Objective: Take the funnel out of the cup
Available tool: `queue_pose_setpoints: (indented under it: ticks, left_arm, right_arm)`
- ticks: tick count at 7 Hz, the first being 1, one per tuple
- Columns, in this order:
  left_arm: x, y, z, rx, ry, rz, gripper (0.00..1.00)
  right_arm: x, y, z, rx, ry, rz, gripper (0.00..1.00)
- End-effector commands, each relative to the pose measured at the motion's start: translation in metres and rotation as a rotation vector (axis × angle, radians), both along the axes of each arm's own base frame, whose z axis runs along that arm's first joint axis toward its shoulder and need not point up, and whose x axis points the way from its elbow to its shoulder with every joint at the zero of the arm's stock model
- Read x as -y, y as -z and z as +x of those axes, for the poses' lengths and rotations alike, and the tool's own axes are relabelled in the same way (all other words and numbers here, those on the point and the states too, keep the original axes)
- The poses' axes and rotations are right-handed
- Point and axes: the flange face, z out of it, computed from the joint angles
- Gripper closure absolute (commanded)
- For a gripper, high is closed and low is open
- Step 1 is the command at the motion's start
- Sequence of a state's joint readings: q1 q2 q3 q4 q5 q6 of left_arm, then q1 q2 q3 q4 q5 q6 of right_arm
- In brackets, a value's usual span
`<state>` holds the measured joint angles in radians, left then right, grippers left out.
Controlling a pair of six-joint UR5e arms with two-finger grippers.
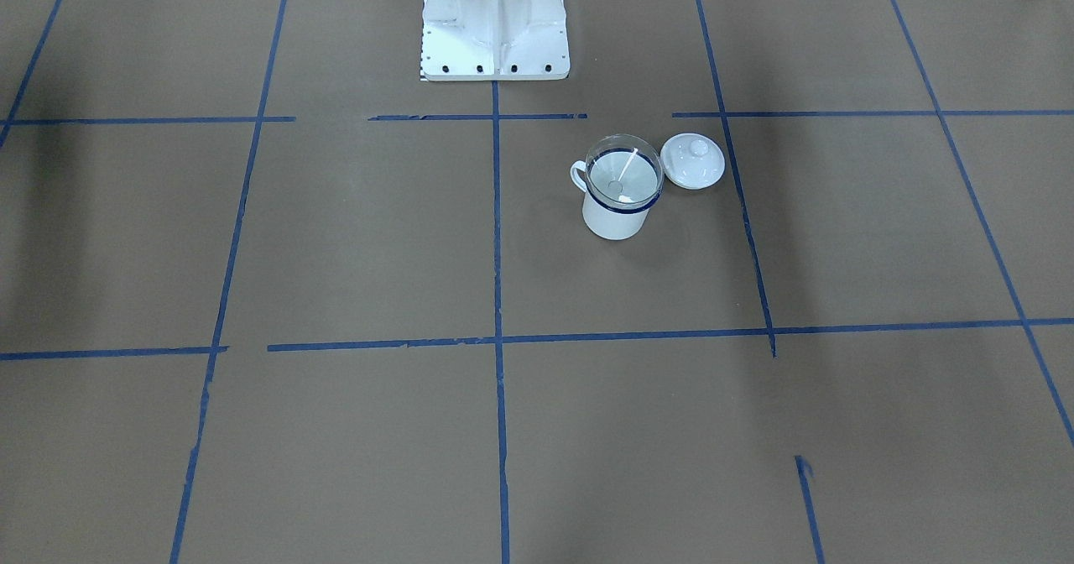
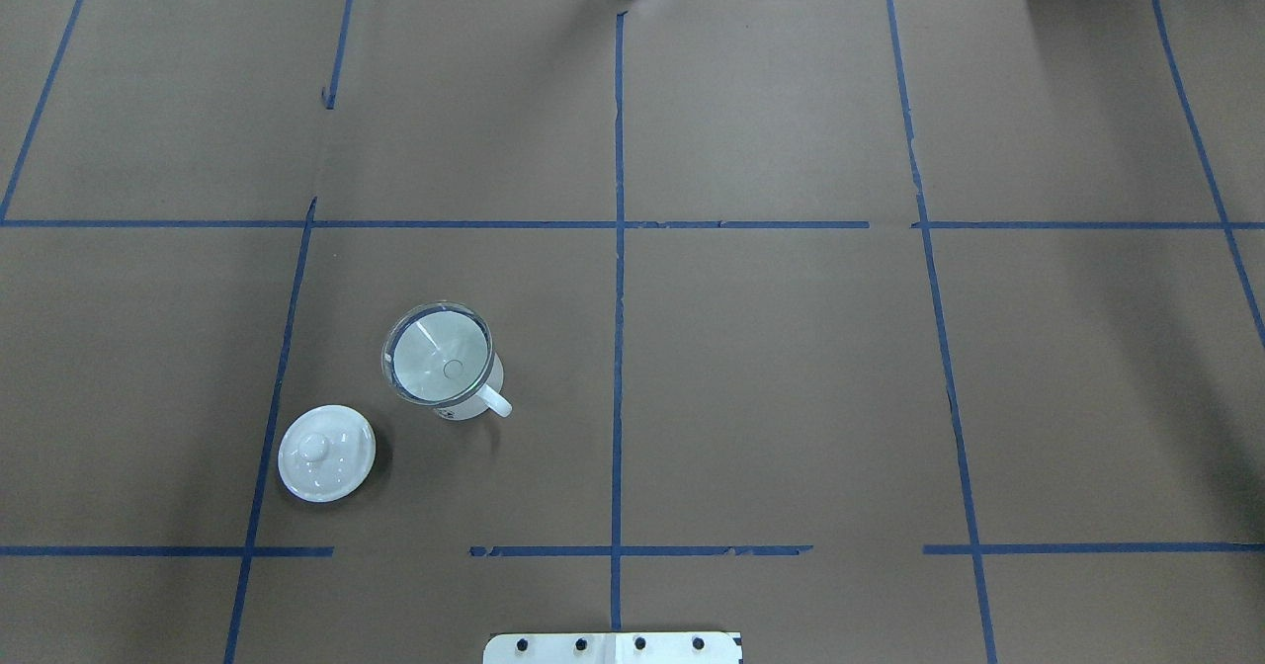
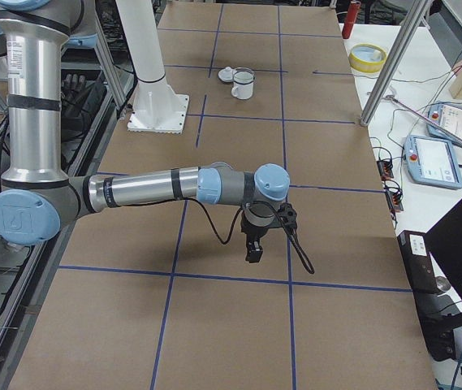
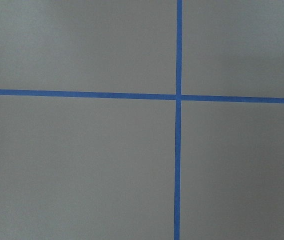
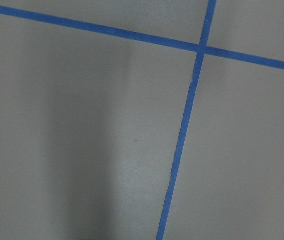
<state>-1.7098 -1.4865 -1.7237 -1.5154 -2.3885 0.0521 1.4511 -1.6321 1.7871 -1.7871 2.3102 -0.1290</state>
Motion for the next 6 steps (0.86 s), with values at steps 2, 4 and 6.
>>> queue_pose_setpoints:
  ticks: [2,4,6]
  left_arm:
    - [0.004,-0.004,-0.001,0.001,-0.003,0.003,0.0]
    - [0.003,-0.019,-0.001,0.0,0.001,-0.001,0.0]
    - [0.001,-0.021,0.0,0.008,0.002,0.078,0.0]
  right_arm:
    - [0.0,0.0,0.0,0.0,0.001,0.001,0.0]
    - [0.0,0.0,0.0,0.0,0.001,0.001,0.0]
    - [0.0,0.0,0.0,0.0,0.001,0.001,0.0]
